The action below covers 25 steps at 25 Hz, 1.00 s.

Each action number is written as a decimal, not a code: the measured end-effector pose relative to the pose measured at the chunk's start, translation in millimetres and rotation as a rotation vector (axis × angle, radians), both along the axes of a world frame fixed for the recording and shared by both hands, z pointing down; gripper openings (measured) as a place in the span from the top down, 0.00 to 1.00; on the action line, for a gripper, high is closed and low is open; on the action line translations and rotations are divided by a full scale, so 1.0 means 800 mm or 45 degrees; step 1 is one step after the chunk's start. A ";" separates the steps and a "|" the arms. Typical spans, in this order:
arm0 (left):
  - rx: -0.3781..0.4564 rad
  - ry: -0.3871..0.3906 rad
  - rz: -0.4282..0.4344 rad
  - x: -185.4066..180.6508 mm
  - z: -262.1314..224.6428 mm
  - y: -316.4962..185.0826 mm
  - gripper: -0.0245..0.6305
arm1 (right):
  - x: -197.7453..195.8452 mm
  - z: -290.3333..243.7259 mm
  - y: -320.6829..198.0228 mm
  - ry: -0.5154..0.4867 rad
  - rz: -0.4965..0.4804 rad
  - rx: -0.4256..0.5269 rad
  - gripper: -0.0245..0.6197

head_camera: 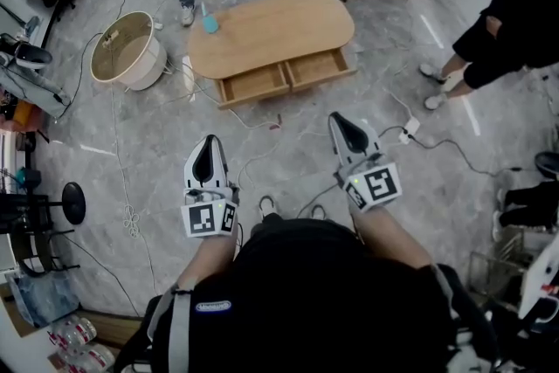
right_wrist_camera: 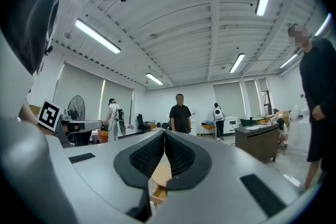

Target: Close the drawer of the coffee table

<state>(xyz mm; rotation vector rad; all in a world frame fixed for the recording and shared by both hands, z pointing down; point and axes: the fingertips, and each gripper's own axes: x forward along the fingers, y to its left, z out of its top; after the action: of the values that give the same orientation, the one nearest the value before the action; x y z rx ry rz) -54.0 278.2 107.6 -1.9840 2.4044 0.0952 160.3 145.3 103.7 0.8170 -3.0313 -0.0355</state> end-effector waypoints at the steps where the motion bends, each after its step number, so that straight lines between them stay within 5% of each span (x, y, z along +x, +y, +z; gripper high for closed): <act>1: 0.000 0.001 -0.002 -0.001 0.000 -0.001 0.95 | -0.001 0.001 -0.001 0.004 0.002 0.000 0.95; 25: -0.019 0.063 0.088 -0.063 0.048 -0.034 0.95 | -0.057 0.044 -0.017 0.095 0.090 -0.020 0.95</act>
<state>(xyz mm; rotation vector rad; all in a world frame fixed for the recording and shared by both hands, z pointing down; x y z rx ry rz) -104.4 251.1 145.9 -2.0957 2.3730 0.1302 114.9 131.4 138.5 0.8999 -2.9273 -0.0408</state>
